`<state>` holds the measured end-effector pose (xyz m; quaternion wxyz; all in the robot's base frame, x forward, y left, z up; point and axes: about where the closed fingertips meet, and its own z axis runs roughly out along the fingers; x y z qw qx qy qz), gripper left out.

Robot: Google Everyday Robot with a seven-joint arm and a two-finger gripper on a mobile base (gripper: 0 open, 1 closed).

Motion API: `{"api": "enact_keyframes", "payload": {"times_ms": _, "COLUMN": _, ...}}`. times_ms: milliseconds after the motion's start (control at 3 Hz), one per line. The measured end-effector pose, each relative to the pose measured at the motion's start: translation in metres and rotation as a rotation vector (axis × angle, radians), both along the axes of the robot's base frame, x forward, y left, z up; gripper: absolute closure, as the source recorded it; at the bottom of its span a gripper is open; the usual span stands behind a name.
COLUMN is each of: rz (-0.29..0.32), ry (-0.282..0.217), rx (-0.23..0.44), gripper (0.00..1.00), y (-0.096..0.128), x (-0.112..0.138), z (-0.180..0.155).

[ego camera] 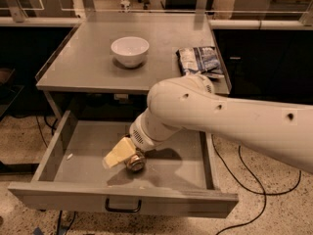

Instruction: Pick orange can from top drawer and place on counter

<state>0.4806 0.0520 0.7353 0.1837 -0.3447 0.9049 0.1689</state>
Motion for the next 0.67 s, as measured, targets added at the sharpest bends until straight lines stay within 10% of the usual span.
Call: {"api": "enact_keyframes", "payload": {"times_ms": 667, "rz": -0.018, "ry": 0.004, "rx": 0.039, "gripper": 0.0, "y": 0.0109, "x": 0.0009, "z": -0.0038}}
